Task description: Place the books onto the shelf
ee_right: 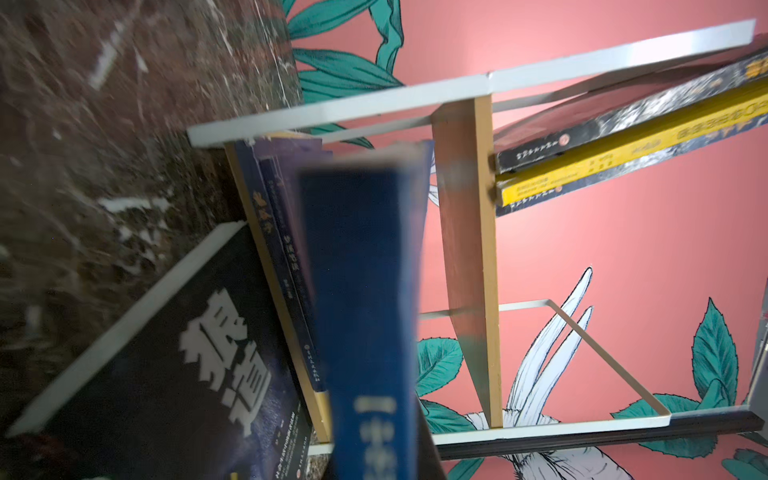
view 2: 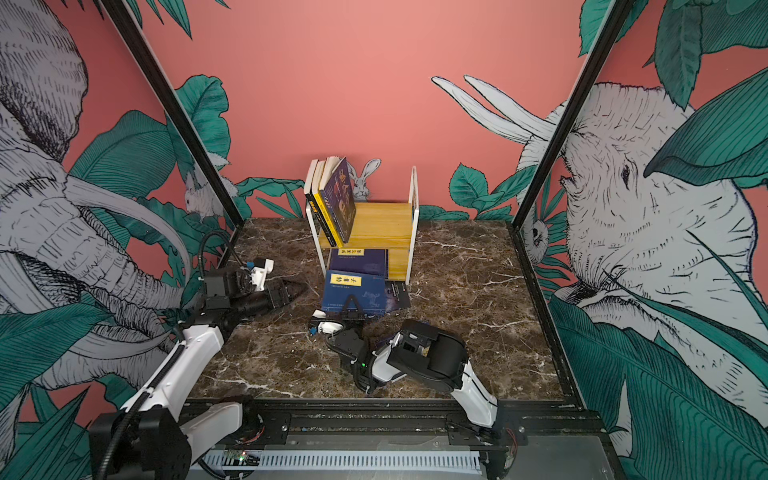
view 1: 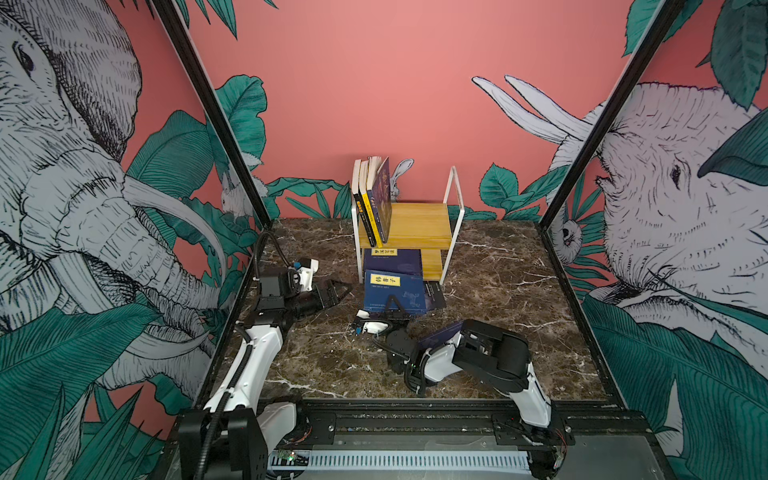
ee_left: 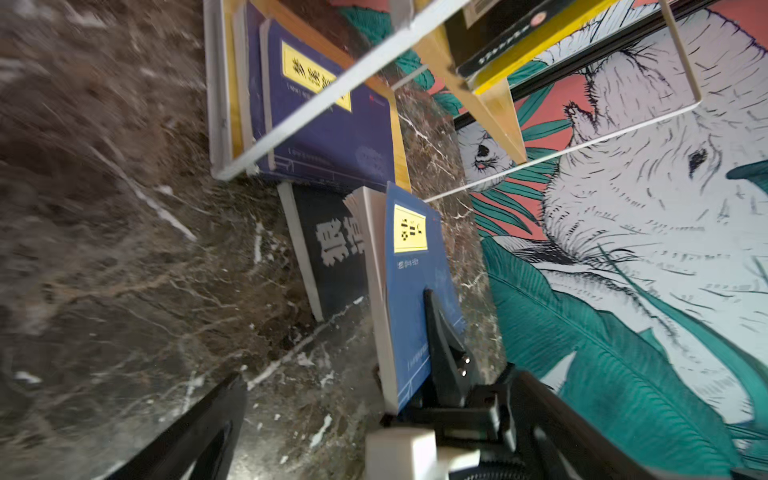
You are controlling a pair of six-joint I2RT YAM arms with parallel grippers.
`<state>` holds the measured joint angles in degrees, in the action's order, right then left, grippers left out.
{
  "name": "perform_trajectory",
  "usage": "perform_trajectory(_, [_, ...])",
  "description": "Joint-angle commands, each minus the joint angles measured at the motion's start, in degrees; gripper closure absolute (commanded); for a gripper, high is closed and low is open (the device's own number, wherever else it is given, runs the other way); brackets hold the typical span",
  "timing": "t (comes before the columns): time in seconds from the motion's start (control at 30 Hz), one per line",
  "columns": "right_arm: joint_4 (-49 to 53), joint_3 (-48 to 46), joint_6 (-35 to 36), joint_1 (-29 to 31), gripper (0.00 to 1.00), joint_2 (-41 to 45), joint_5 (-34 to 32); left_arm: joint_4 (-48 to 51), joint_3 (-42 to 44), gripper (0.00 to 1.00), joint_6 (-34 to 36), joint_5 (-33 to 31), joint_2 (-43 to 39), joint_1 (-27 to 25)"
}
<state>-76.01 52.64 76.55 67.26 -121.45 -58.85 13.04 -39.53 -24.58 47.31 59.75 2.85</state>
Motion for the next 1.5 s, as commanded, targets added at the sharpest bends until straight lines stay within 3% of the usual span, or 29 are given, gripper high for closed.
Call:
perform_trajectory(0.0, [-3.9, 0.1, 3.8, -2.9, 1.00, 0.5, 1.3, 3.5, 1.9, 0.01, 9.8, -6.3, -2.7, 1.1])
perform_trajectory(0.17, [3.4, 2.9, 1.7, -6.8, 1.00, 1.0, 5.1, 4.9, 3.0, 0.01, 17.5, -14.0, -5.4, 2.0])
perform_trajectory(0.3, [10.0, 7.4, -0.8, -9.0, 1.00, -0.2, 7.4, 5.6, 2.1, 0.01, 19.8, -18.1, -6.1, 2.0])
perform_trajectory(0.47, [15.6, 13.9, -0.7, -10.7, 1.00, -2.9, 10.2, 5.3, 2.3, 0.01, 19.5, -16.1, -7.2, 0.9])
perform_trajectory(0.9, [41.1, 19.9, -11.4, -13.4, 1.00, -1.8, 17.0, 6.0, 1.7, 0.01, 20.8, -16.7, -7.5, -1.9])
perform_trajectory(0.93, [42.7, 20.0, -11.7, -13.5, 0.98, -1.6, 17.2, 6.0, 1.7, 0.01, 20.8, -16.7, -7.3, -1.9])
perform_trajectory(1.03, [47.4, 20.4, -13.2, -13.5, 0.67, -0.5, 19.5, 5.8, 1.6, 0.01, 20.3, -17.2, -7.0, -1.9])
perform_trajectory(1.13, [52.5, 20.9, -14.8, -13.8, 0.50, 0.9, 22.5, 5.2, 2.1, 0.01, 20.3, -16.8, -7.2, -2.0])
perform_trajectory(1.3, [60.0, 22.1, -17.0, -14.7, 0.35, 3.8, 26.6, 5.5, 2.0, 0.01, 20.1, -17.1, -7.2, -2.0])
perform_trajectory(1.47, [66.5, 25.8, -16.7, -15.4, 0.30, 4.3, 28.9, 5.8, 1.8, 0.01, 20.4, -17.2, -7.1, -2.0])
